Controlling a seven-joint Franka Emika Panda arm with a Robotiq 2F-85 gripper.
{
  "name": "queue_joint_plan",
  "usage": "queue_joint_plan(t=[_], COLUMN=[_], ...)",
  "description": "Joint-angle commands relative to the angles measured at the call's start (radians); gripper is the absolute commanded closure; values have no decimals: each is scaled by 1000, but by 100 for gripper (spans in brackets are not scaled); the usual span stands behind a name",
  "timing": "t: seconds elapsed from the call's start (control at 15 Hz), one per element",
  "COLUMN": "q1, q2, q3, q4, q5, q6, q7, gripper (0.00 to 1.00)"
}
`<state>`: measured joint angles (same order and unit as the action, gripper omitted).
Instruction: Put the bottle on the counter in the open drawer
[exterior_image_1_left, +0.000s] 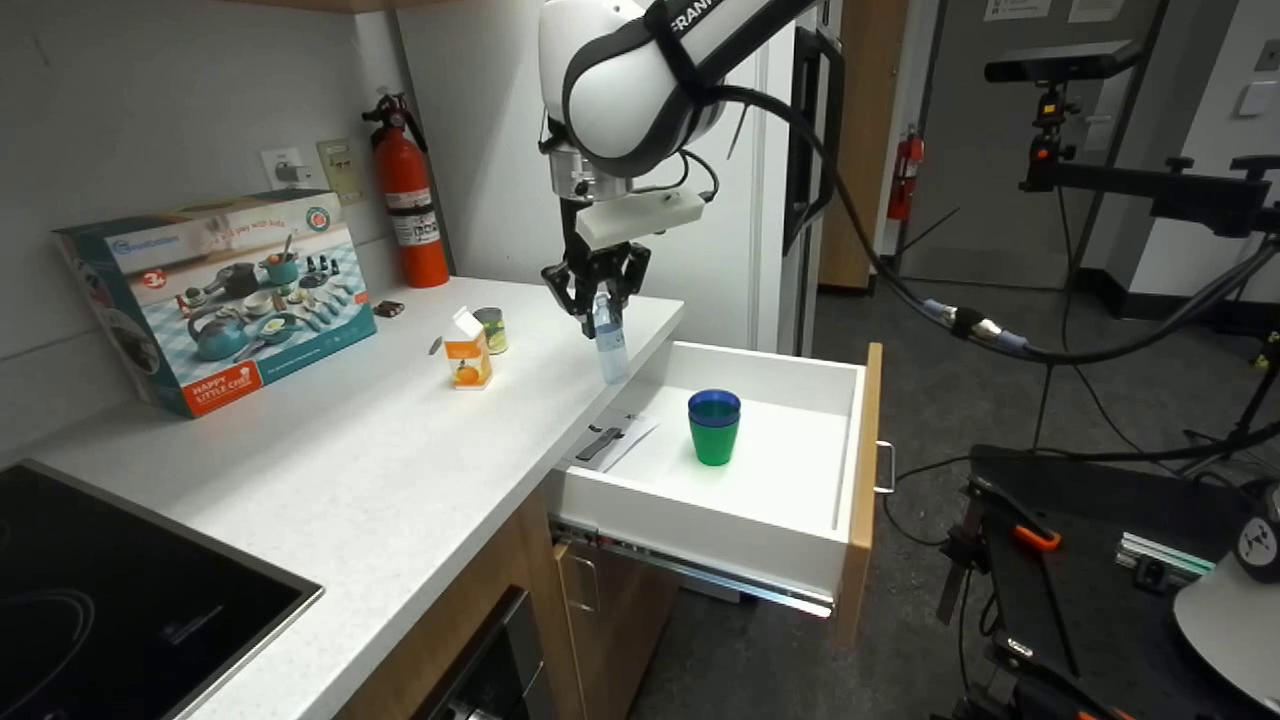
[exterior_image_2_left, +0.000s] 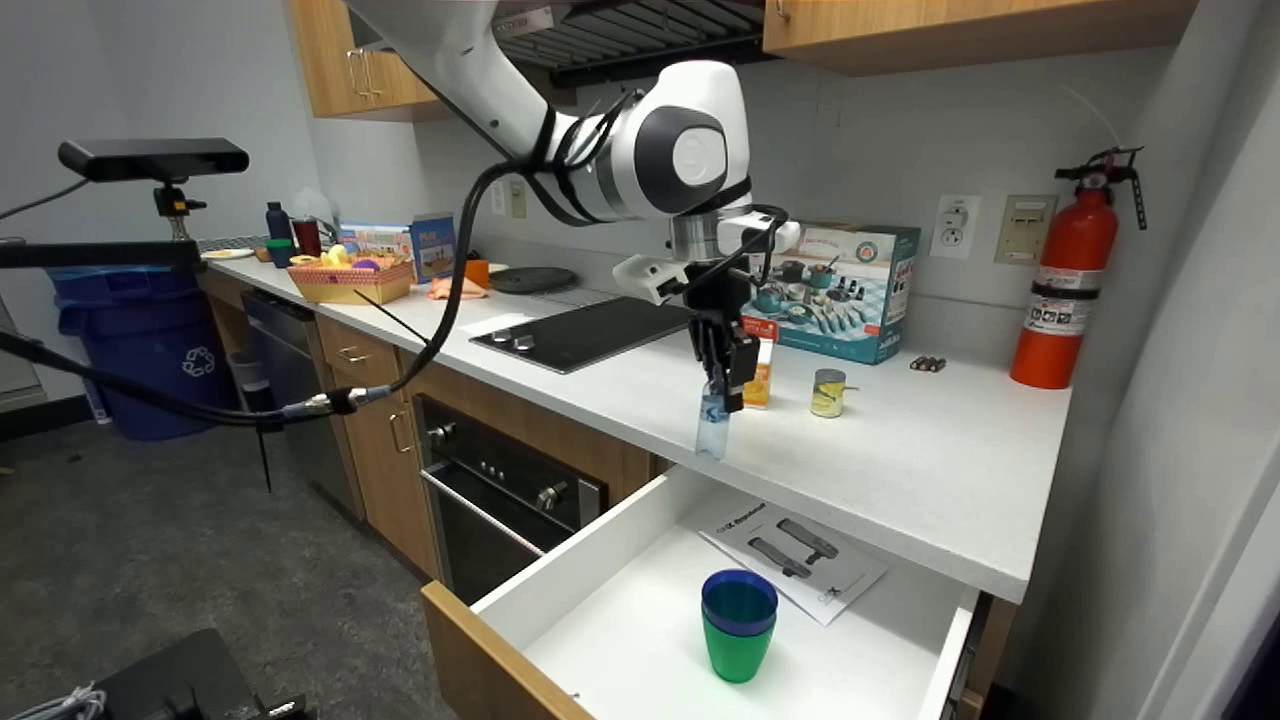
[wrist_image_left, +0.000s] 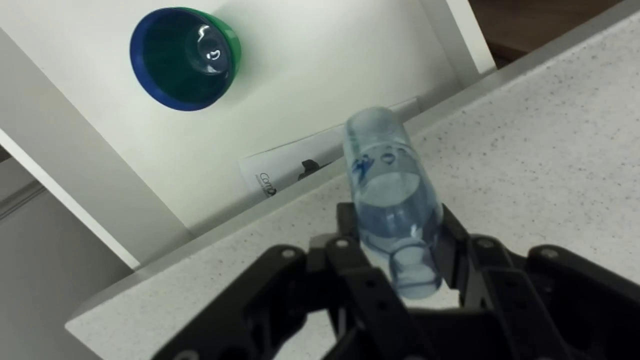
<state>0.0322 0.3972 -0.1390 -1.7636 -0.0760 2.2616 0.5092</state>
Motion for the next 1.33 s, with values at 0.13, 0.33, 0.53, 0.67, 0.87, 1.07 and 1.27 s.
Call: queue_joint_plan(t=[0.13,0.33,0.53,0.67,0.87,1.07,1.27], q1=[-12,-15,-22,-22,-16,-14,-10], q2=[-95,-117,-138,-160,-196,-222,-220], q3=[-9,-9,-5,-8,-9,-7,-13], q4=[-190,-278,-353,-401,-485,-571,-627], q5=[-44,-50,-36,-37,-41,-45,-53], q6=[137,223,295,334,384,452,527], q7=[-67,-92,-125,-134,-123,-119,-107], gripper=[86,86,86,86,86,86,86])
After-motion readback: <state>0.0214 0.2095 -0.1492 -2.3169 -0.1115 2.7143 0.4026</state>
